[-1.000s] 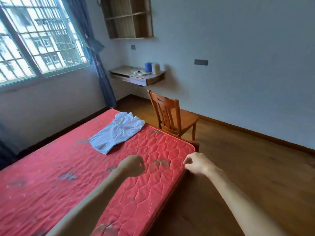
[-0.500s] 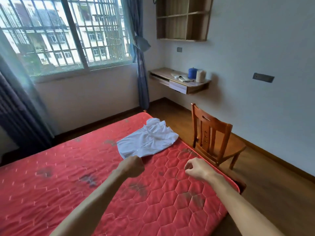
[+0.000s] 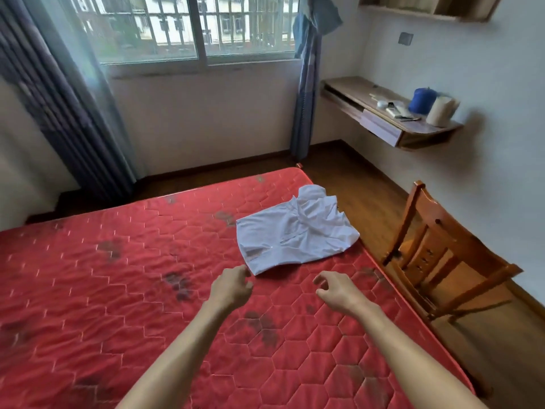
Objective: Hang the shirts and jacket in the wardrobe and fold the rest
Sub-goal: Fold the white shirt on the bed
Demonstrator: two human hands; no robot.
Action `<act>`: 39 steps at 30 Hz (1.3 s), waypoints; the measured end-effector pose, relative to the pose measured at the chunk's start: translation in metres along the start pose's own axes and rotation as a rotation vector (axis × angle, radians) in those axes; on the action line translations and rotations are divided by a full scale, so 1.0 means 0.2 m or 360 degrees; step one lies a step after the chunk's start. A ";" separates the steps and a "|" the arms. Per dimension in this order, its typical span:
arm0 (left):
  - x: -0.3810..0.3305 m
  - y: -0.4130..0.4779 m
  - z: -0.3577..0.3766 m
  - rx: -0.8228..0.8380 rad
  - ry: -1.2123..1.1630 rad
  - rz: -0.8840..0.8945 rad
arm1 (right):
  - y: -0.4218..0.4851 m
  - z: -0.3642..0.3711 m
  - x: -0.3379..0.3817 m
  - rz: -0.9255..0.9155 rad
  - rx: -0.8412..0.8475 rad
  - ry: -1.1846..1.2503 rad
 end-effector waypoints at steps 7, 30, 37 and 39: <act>0.21 0.59 0.51 0.0116 -0.0049 -0.0236 | 0.72 0.31 -0.17 -0.0019 0.0230 -0.0047; 0.84 2.16 1.80 -0.0528 0.0475 0.0241 | 2.71 1.47 -0.56 -0.0456 -0.0458 -0.0544; 0.66 1.64 2.07 -0.0207 0.0479 0.0665 | 2.31 1.57 -0.74 -0.0360 -0.0111 -0.0173; 0.71 1.36 2.22 -0.0055 0.0484 0.0700 | 2.05 1.68 -0.82 -0.0389 0.0018 -0.0006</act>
Point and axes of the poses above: each hand's wrist, its own y-axis towards the middle knuckle, its own z-axis out of the palm, x = y × z, the point moved 10 cm from there along y, towards the middle knuckle, and after that the axes turned 2 degrees about x, right-handed, at the moved point
